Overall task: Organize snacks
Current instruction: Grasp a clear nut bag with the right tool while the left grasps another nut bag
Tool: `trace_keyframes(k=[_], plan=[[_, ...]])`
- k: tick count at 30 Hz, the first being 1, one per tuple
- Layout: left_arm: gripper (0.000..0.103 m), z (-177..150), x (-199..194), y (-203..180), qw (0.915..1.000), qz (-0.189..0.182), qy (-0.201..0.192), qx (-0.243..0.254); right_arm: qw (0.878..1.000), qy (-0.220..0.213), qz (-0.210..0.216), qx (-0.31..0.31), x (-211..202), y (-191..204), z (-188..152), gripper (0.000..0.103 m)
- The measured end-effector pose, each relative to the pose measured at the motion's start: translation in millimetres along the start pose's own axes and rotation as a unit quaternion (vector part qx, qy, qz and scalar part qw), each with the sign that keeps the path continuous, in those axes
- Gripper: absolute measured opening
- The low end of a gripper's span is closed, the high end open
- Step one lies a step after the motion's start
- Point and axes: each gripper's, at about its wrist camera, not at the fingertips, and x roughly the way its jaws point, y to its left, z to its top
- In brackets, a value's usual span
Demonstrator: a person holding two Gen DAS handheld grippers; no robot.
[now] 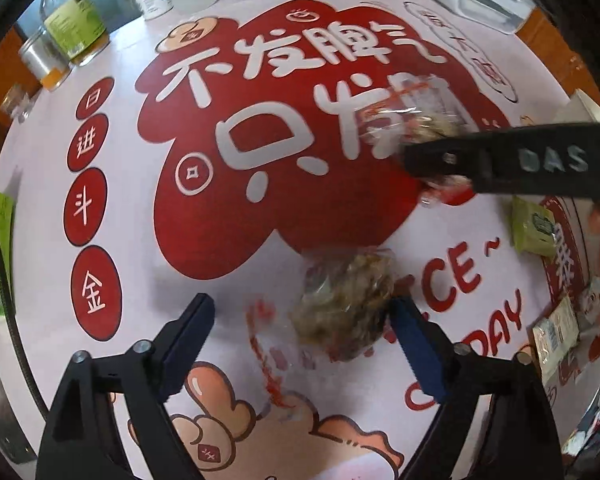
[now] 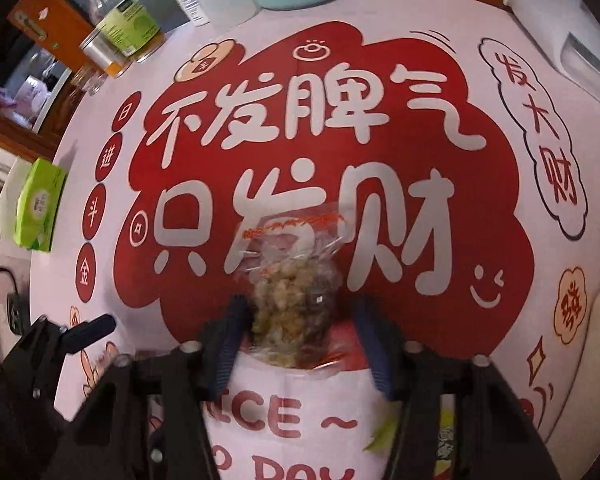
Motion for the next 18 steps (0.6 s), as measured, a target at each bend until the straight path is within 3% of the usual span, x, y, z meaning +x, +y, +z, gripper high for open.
trace_keyframes(k=[3, 6, 9, 11, 17, 18], plan=[[0.081, 0.8, -1.6, -1.3, 0.9999, 0.008, -0.008, -0.005, 1.000, 0.001, -0.007, -0.008, 0.0, -1.8, -0.9, 0.043], [0.064, 2.3, -4.7, -3.3, 0.9998, 0.005, -0.018, -0.007, 1.000, -0.005, -0.018, -0.018, -0.7, -2.7, -6.7, 0.041], [0.060, 4.1, -6.3, -3.1, 0.9997, 0.005, -0.020, -0.015, 0.999, -0.011, -0.019, -0.024, -1.9, -2.4, -12.4, 0.040], [0.045, 6.1, -8.7, -5.5, 0.9995, 0.008, -0.026, -0.017, 0.999, -0.014, -0.020, -0.026, -2.9, -1.7, -17.3, 0.040], [0.040, -3.4, -14.3, -6.1, 0.9978, 0.002, -0.034, -0.058, 1.000, -0.010, -0.002, -0.021, -8.7, -4.8, -39.8, 0.040], [0.033, -7.3, -16.7, -7.5, 0.9971, 0.004, -0.035, -0.068, 1.000, -0.009, 0.002, -0.019, -9.8, -5.9, -44.3, 0.040]])
